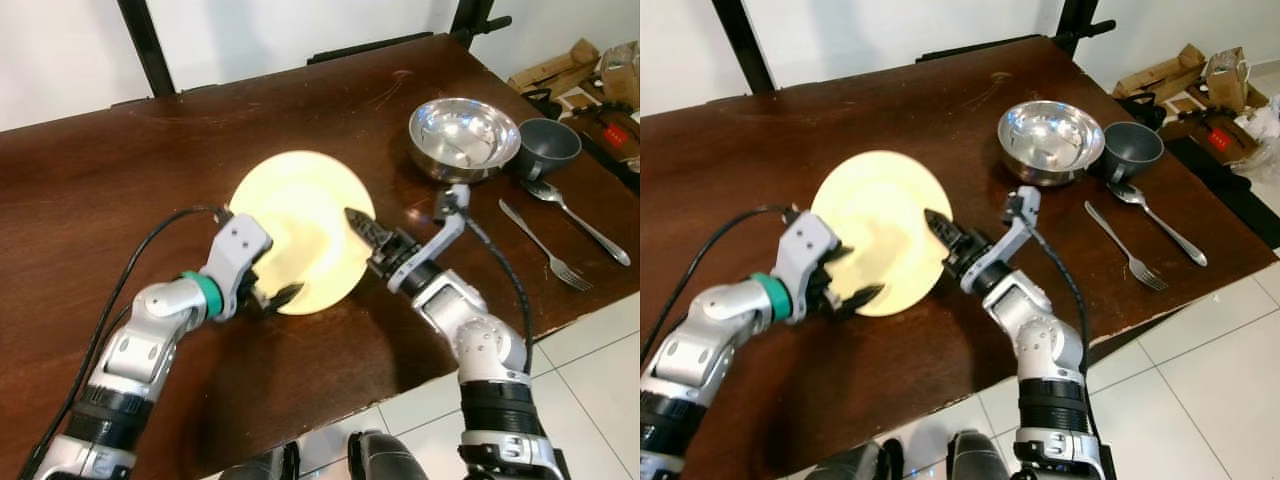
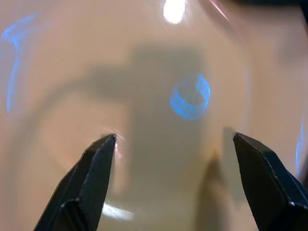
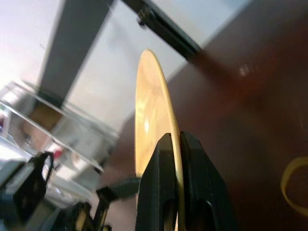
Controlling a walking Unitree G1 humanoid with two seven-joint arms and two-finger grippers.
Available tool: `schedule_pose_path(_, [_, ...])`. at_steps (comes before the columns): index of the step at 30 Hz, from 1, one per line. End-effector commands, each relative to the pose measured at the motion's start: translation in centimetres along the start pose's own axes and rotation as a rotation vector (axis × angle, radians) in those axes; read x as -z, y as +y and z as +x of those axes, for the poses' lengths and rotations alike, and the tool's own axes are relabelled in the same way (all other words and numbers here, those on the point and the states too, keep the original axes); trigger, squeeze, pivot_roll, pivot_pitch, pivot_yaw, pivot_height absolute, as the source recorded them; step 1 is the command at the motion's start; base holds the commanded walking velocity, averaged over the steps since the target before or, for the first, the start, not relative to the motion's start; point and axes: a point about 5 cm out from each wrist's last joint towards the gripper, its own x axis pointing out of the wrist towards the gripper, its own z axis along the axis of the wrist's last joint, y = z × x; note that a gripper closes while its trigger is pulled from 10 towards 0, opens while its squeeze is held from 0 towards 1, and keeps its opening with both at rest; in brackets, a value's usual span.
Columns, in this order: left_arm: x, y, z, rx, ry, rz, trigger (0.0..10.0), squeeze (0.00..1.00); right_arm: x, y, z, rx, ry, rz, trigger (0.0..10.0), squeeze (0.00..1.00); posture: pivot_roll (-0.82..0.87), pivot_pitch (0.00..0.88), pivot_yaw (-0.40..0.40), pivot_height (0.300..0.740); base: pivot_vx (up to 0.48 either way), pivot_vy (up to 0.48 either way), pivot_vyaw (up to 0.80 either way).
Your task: Setting the table
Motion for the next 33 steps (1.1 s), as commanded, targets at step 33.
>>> schedule_pose_path(33, [-0.7,2.1,-2.9,-0.135,-0.155,-0.595,10.0,0.00,-3.8,2.3,-2.0,-0.092,-0.154,0.004,0.0,0.00,-0.07,0.053,0.063,0.740,0.000,0.000,0.00])
